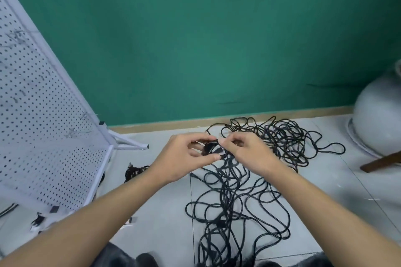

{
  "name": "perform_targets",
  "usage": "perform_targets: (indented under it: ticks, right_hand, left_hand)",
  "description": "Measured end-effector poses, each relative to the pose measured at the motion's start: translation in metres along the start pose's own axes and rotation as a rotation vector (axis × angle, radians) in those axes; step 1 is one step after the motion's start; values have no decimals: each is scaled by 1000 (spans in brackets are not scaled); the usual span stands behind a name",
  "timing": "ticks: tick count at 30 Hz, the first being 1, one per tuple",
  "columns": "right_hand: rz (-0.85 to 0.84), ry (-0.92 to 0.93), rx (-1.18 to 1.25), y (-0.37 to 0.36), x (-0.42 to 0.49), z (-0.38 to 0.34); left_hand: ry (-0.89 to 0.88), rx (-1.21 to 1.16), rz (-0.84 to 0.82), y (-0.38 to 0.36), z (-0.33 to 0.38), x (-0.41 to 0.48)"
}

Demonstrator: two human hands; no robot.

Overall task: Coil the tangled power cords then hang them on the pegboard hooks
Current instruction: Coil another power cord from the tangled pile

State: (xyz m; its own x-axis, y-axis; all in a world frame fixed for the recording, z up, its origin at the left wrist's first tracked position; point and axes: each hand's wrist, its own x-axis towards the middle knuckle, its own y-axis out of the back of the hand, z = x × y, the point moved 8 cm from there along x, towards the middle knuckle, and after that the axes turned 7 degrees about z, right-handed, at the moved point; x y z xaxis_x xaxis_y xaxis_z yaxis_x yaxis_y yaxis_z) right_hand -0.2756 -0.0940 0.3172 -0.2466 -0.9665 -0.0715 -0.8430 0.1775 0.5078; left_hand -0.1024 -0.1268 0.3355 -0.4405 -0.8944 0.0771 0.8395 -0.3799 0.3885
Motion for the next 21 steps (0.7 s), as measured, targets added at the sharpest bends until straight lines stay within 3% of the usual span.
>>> perform_targets:
  ticks: [5,10,18,21]
  right_hand:
    - [-173,-55,2,-10,-5,10]
    - [-141,-115,120,-1,-8,8]
    - [-93,-154,186,-5,-9,12]
    - [-17,-198,254,1,-6,12]
  left_hand:
    - [-43,52,67,-3,-4,4]
    - [-98,23,118,-8,13,5]
    - [-15,53,294,0,20,9]
    - [51,-57,184,-8,18,11]
